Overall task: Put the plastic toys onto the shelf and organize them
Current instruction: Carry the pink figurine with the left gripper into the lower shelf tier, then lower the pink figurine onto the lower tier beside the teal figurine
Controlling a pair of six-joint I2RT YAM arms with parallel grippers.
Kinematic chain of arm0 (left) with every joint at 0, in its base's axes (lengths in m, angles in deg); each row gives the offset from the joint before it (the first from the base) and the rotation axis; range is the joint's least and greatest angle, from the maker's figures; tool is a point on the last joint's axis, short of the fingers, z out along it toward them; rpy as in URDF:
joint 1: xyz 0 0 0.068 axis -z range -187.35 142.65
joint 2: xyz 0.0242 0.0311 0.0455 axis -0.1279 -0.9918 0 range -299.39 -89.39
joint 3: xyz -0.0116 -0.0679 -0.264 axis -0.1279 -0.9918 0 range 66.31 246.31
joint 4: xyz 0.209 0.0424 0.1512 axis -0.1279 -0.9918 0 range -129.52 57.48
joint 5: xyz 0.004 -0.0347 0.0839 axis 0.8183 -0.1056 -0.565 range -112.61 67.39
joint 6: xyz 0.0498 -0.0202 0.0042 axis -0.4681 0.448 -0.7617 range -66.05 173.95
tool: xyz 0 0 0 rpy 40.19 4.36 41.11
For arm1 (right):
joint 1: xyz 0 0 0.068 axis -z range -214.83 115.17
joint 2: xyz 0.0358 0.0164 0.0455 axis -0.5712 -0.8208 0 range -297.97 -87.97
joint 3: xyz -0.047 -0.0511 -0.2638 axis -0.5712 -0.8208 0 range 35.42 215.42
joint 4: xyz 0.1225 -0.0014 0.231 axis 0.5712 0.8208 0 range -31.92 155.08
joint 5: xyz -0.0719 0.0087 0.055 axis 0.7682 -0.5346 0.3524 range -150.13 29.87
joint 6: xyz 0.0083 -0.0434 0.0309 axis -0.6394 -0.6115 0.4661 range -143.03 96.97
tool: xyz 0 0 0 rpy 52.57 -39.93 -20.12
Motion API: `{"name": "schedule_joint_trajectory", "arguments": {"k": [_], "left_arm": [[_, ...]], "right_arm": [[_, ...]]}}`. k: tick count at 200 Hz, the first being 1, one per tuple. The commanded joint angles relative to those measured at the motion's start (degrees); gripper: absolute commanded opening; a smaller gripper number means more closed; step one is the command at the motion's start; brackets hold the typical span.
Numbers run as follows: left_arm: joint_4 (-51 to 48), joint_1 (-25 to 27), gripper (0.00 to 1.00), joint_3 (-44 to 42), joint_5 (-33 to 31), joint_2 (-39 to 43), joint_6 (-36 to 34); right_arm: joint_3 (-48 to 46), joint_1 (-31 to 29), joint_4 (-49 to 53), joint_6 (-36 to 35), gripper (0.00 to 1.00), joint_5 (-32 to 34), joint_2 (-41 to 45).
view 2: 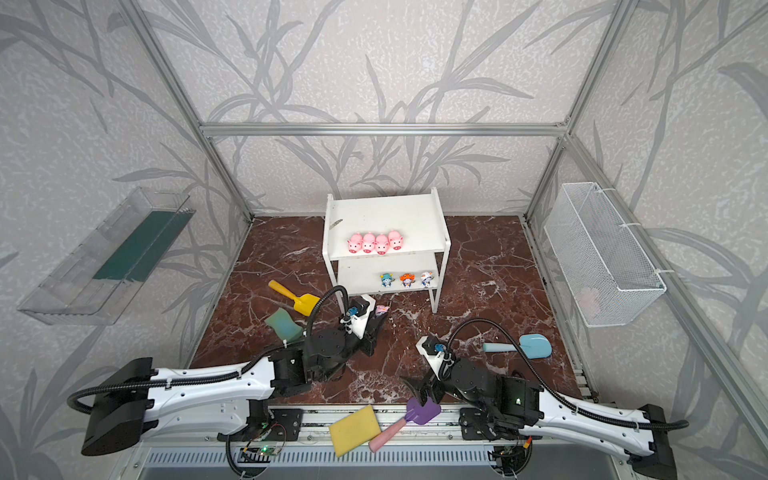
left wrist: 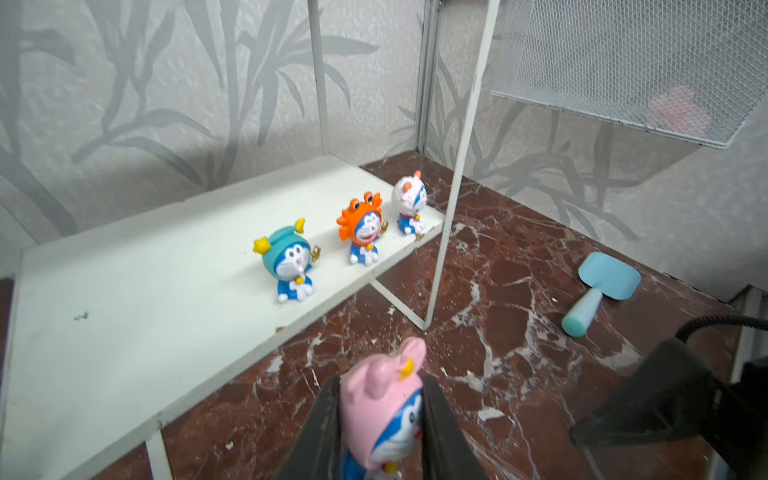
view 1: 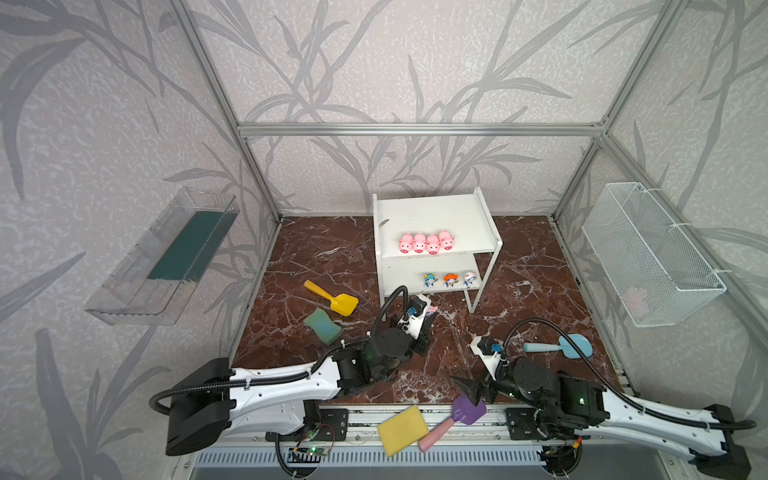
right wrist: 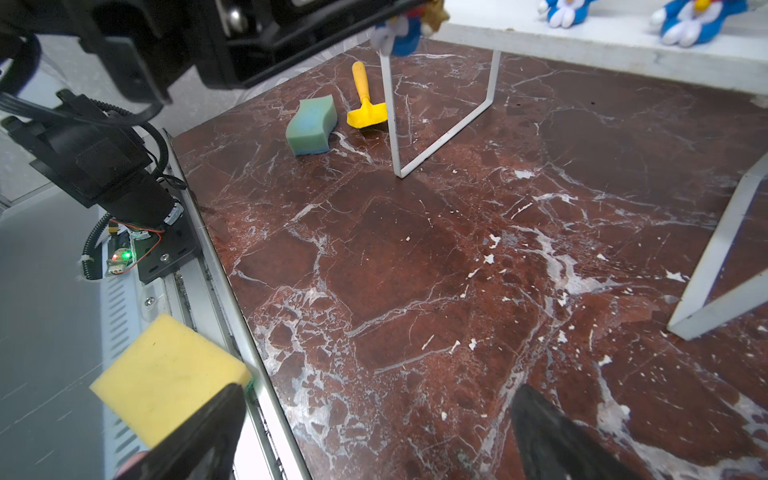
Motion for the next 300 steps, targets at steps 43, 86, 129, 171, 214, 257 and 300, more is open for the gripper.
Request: {"name": "schedule_joint_trajectory", "arguments": {"k": [43,86,129,171,214,257,300], "left_arm": [[18.93,-1.81,0.11,-1.92,-7.31,-6.19,-9.43],[18.18,-6.38,0.12,-3.1,-3.12,-5.67,-6.03],[21.15,-11.64,0.12,-5.75,3.25,-5.0,-2.82],[24.86,-13.85,0.13,-6.43,4.06,-6.98,-0.44],[30.23,-14.57,0.13,-6.64,5.01,-11.15,0.16],[35.58,-15.35,0.14,-6.54,4.99,-15.08,0.66],[38.47,-16.28,0.14,-6.46,5.22,-17.49,1.43]], "right_arm": [[1.49,0.24,5.28,-2.09,0.99,1.13,4.83],[0.72,0.28,5.52,-2.42,0.99,0.92,5.17],[0.39,0.22,4.97,-3.71,0.99,0.82,6.76],[0.01,0.2,4.58,-3.48,0.99,0.59,6.23],[-0.1,0.27,4.74,-3.55,0.99,0.81,6.85],[-0.09,0.28,5.25,-3.47,0.99,0.74,7.42],[-0.27,0.19,5.5,-3.37,0.99,0.74,8.08]]}}
